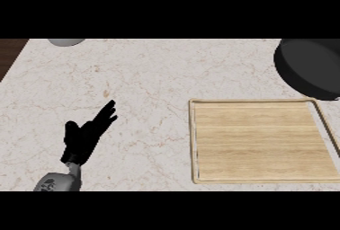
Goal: Pick the tomato from the tray and place it in the pot
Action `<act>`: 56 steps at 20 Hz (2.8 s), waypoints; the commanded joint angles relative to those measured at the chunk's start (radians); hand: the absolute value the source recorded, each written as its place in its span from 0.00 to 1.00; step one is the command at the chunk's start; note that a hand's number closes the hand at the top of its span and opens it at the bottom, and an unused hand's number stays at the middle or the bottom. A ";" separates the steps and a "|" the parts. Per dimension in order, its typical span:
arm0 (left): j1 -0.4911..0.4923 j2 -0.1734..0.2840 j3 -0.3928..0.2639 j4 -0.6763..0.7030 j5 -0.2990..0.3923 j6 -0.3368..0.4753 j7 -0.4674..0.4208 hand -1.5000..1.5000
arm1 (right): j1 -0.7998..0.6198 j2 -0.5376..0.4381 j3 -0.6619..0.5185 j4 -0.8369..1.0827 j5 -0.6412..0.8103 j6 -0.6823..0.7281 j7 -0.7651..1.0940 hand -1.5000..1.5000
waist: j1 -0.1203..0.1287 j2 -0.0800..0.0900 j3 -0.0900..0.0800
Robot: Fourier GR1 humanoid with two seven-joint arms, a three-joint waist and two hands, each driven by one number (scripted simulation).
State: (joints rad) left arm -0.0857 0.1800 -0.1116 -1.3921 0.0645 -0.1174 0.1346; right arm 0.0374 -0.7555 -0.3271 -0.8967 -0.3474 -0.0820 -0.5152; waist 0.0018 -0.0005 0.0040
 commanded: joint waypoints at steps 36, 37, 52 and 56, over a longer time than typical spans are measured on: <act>-0.063 -0.061 -0.026 0.035 -0.055 -0.037 0.018 0.50 | -0.944 -0.182 0.557 0.479 0.877 0.003 0.668 1.00 | 0.087 0.033 -0.003; -0.059 -0.058 -0.019 0.036 -0.067 -0.021 0.010 0.50 | -0.931 -0.097 0.590 0.489 0.913 -0.056 0.694 1.00 | 0.082 0.029 -0.003; -0.046 -0.057 -0.018 0.033 -0.073 -0.025 0.008 0.50 | -1.089 0.009 0.432 0.721 0.776 0.106 0.720 0.00 | 0.071 0.034 0.003; -0.014 -0.052 -0.006 0.031 -0.053 -0.038 -0.004 0.50 | -1.106 0.018 0.287 0.670 0.646 -0.083 0.631 0.00 | 0.058 0.029 0.004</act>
State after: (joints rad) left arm -0.1303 0.1235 -0.1217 -1.3868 0.0080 -0.1484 0.1397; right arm -1.0577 -0.7385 0.0689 -0.1958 0.3959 -0.0397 0.2026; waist 0.0747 0.0285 0.0092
